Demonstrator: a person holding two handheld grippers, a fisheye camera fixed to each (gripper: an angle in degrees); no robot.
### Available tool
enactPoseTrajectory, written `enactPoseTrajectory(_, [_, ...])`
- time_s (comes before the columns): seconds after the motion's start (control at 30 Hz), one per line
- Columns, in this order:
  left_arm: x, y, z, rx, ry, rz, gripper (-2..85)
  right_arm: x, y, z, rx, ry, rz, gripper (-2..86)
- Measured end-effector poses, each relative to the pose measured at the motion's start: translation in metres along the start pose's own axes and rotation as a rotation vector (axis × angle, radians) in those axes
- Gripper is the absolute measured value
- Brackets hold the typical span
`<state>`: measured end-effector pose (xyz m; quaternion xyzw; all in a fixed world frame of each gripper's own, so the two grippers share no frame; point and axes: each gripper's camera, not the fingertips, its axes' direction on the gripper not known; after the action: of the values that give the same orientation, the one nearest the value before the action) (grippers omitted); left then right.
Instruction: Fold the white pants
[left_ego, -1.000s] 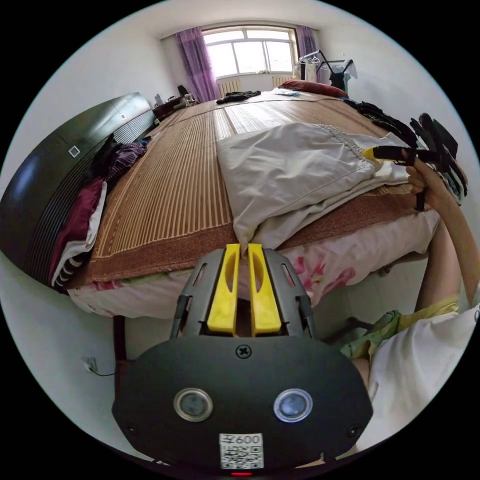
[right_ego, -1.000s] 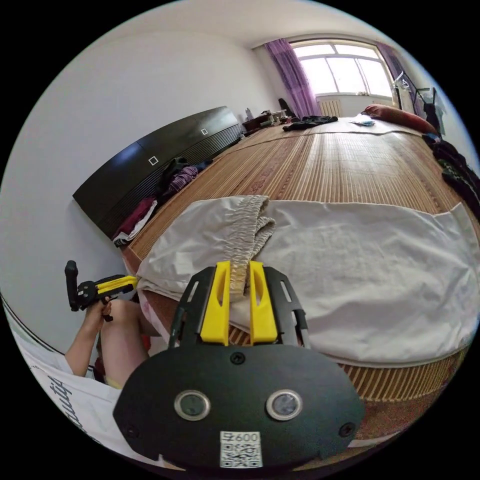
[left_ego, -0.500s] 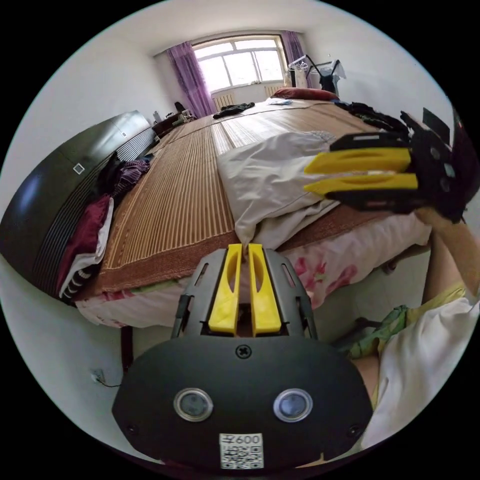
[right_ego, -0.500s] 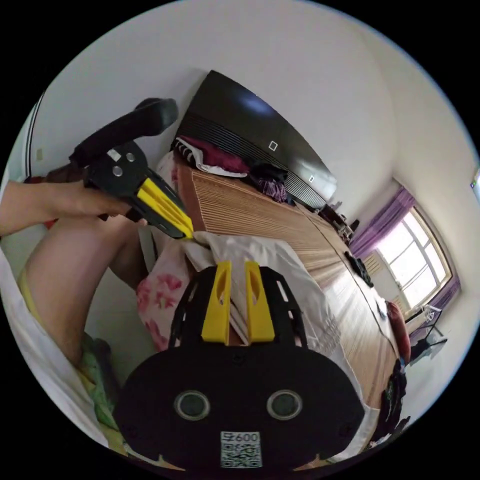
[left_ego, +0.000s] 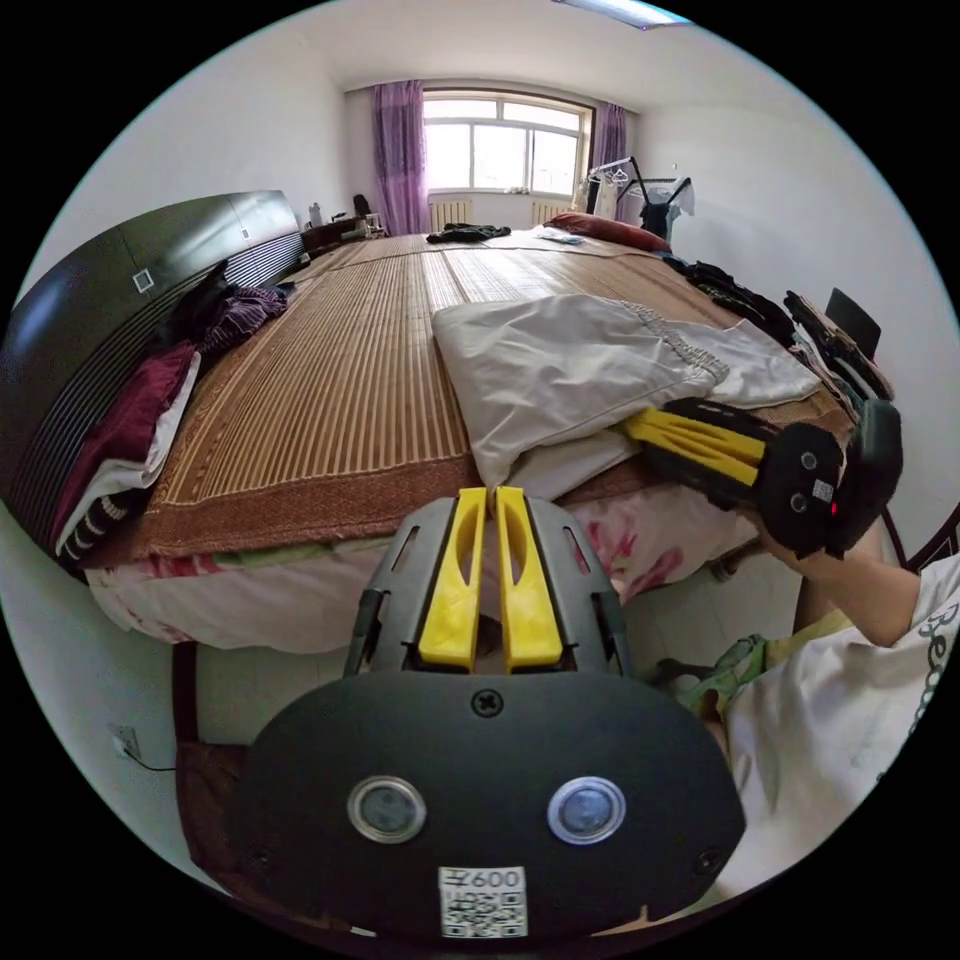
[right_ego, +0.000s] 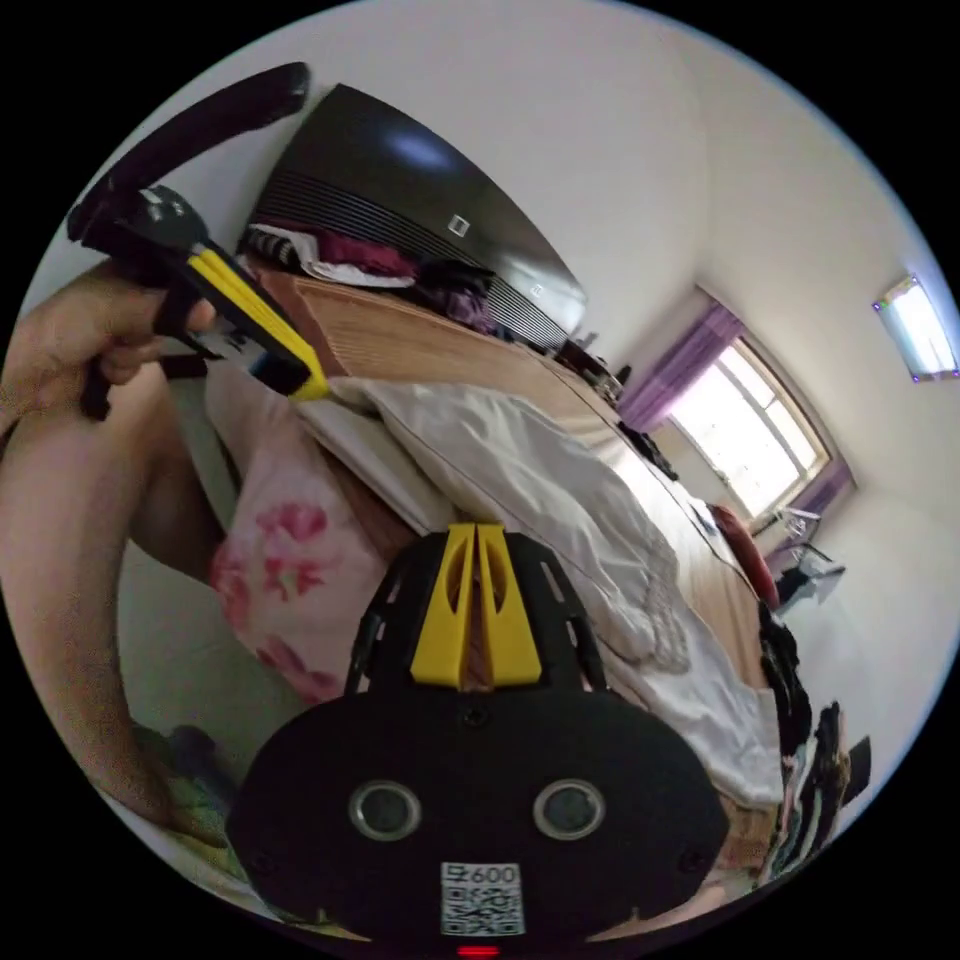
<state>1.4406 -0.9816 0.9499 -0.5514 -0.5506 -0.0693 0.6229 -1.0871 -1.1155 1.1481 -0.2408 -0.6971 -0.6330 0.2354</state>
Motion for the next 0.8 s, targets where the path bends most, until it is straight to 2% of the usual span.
enactPoseTrajectory(0.1, [-0.005, -0.02, -0.026, -0.004, 0.008, -0.002, 3.0, 0.048, 0.063, 0.0, -0.061, 0.01, 0.157, -0.8])
enactPoseTrajectory(0.2, [-0.008, -0.04, -0.053, -0.008, 0.005, -0.003, 3.0, 0.097, 0.134, 0.004, -0.174, 0.137, 0.268, -0.8])
enactPoseTrajectory(0.27, [-0.012, -0.055, -0.073, 0.0, 0.032, -0.013, 3.1, 0.139, 0.193, -0.008, -0.132, 0.083, 0.373, -0.8])
enactPoseTrajectory(0.33, [-0.013, -0.066, -0.087, 0.002, 0.019, -0.015, 3.3, 0.162, 0.229, -0.003, -0.265, 0.199, 0.407, -0.8])
enactPoseTrajectory(0.4, [-0.014, -0.077, -0.102, -0.002, -0.003, -0.041, 3.5, 0.179, 0.261, -0.017, -0.244, 0.22, 0.447, -0.8])
enactPoseTrajectory(0.43, [-0.016, -0.085, -0.112, -0.01, 0.006, -0.069, 3.7, 0.182, 0.275, -0.038, -0.147, 0.141, 0.432, -0.8])
enactPoseTrajectory(0.5, [-0.021, -0.097, -0.123, -0.028, 0.041, -0.125, 4.5, 0.167, 0.283, -0.069, -0.002, 0.059, 0.336, -0.6])
enactPoseTrajectory(0.57, [-0.026, -0.11, -0.136, -0.05, 0.081, -0.195, 5.9, 0.118, 0.281, -0.097, 0.163, 0.009, 0.09, -0.2])
enactPoseTrajectory(0.73, [-0.035, -0.135, -0.171, -0.024, 0.229, -0.3, 3.0, 0.009, 0.272, -0.105, 0.325, -0.121, -0.32, 4.4])
enactPoseTrajectory(0.8, [-0.039, -0.146, -0.186, -0.01, 0.284, -0.34, 2.3, -0.023, 0.275, -0.1, 0.352, -0.11, -0.432, 6.3])
